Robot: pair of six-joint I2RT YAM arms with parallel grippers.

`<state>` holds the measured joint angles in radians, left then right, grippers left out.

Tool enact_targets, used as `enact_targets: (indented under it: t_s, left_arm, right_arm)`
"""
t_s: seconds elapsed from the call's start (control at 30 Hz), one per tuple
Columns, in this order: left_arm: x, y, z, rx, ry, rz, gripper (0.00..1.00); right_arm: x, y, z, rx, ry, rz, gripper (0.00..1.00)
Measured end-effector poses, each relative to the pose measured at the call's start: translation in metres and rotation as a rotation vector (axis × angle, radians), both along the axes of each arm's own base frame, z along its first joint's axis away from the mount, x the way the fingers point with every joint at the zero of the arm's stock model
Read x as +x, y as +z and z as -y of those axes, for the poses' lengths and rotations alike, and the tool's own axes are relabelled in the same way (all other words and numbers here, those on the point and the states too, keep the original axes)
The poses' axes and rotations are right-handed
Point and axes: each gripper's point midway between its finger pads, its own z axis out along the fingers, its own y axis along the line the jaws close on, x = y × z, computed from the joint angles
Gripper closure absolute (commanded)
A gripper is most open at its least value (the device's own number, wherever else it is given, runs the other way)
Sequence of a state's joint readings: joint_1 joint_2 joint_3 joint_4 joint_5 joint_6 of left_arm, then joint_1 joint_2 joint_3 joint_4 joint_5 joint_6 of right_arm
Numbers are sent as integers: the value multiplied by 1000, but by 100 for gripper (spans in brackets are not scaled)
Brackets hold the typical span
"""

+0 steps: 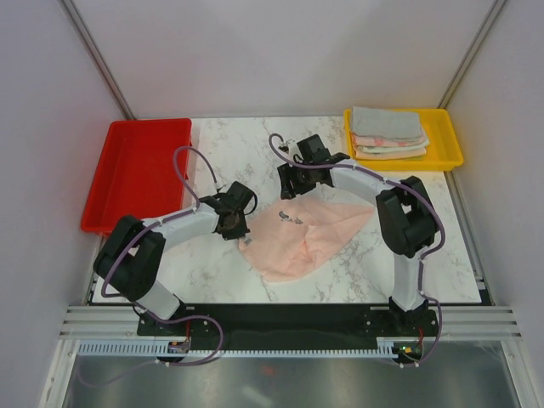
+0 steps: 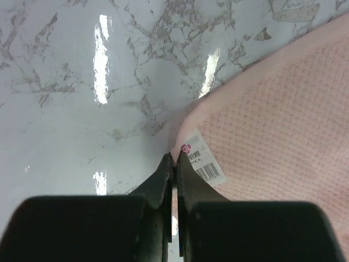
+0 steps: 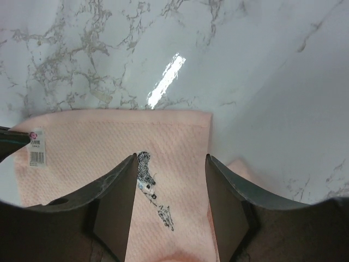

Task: Fold and stack the towels
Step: Flatten out the crumpled towel

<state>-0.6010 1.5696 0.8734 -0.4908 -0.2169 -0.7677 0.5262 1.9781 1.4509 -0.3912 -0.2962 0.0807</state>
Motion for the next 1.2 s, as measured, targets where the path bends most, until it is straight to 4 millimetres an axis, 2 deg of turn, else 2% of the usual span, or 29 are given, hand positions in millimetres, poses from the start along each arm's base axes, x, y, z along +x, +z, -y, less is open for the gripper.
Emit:
enact_targets:
  t_s: [0.3,0.43,0.57,0.67,0.73,0.77,0.8,0.83,0.97,1.03,1.1,1.2]
  left_arm:
    - [-1,-2,0,4,-2,-12,98]
    - [-1,-2,0,0,-2,-14,98]
    - [-1,-2,0,-1,-2,-14,98]
    - [-1,-2,1,-3,-3,-16,98]
    - [-1,-2,1,-4,-3,-16,98]
    - [-1,-2,1,-4,-4,-16,98]
    - [-1,-2,1,-6,-4,-16,98]
    - [-1,-2,2,-8,-5,-15,98]
    - [1,2,5,-15,-36,-9,98]
    - [5,15,10,-38,-68,20,98]
    - [10,48,17,-97,-109,99,98]
    - [15,132,32,-253,-181,304,98]
  right_arm:
    - [10,-41,4,-83,12,-22,41]
    - [9,-44,2,-80,20,-17,45]
    - [-2,-45,2,-62,32,-24,49]
    - [-3,-45,2,-61,31,-27,56]
    - [-4,-45,2,-60,29,-30,68]
    - [-5,-46,2,-59,27,-35,76]
    - [-5,-47,1,-57,25,-41,95]
    - [-6,-48,1,-58,27,-43,100]
    - [-7,-45,3,-64,-10,-53,100]
    - [-11,-33,9,-68,-33,-47,100]
    - [-19,-2,17,-51,-63,-6,100]
    - [-38,84,30,34,-99,148,100]
